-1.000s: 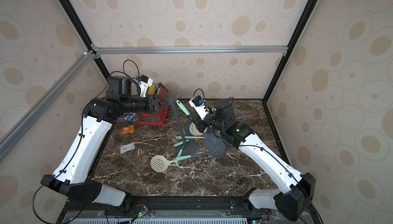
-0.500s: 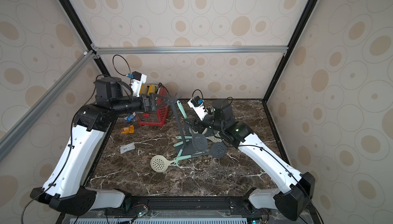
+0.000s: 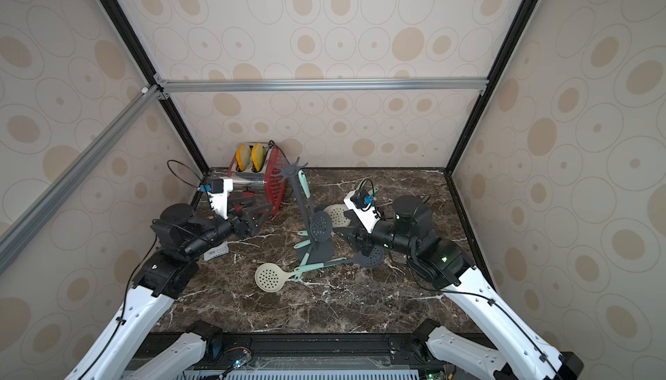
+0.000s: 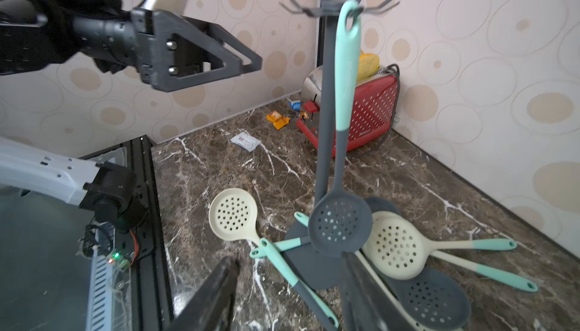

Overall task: Hang the skimmer on the kitchen utensil rack
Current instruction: Hang the skimmer on the rack, then adjust the rack at the center of the board.

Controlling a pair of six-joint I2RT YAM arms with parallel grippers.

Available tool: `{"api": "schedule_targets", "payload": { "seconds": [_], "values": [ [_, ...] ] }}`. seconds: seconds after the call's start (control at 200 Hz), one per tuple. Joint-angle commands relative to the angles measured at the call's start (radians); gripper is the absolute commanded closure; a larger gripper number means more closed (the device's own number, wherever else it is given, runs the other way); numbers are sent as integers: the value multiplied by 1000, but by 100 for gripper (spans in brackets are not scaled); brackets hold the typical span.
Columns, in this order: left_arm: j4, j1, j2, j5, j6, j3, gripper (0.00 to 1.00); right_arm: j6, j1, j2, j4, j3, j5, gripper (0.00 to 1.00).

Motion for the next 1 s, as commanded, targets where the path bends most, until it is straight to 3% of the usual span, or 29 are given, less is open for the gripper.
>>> {"api": "schedule_targets", "payload": {
  "seconds": [0.0, 0.135, 0.3, 0.746, 0.997],
  "values": [
    [332, 0, 33, 71, -35, -80, 31, 23, 3, -54, -45, -13, -38, 46],
    [528, -33, 109, 98, -55, -173, 28, 23, 3, -95, -64, -22, -37, 46],
    [541, -139, 181, 65, 70, -197, 27, 8, 3, -91, -92, -14, -43, 46],
    [615, -145, 379, -21, 170, -217, 29, 17, 3, -81, -113, -3, -64, 47],
    [633, -143, 488, -20, 193, -168, 41, 25, 3, -82, -127, 4, -64, 48]
  ]
}}
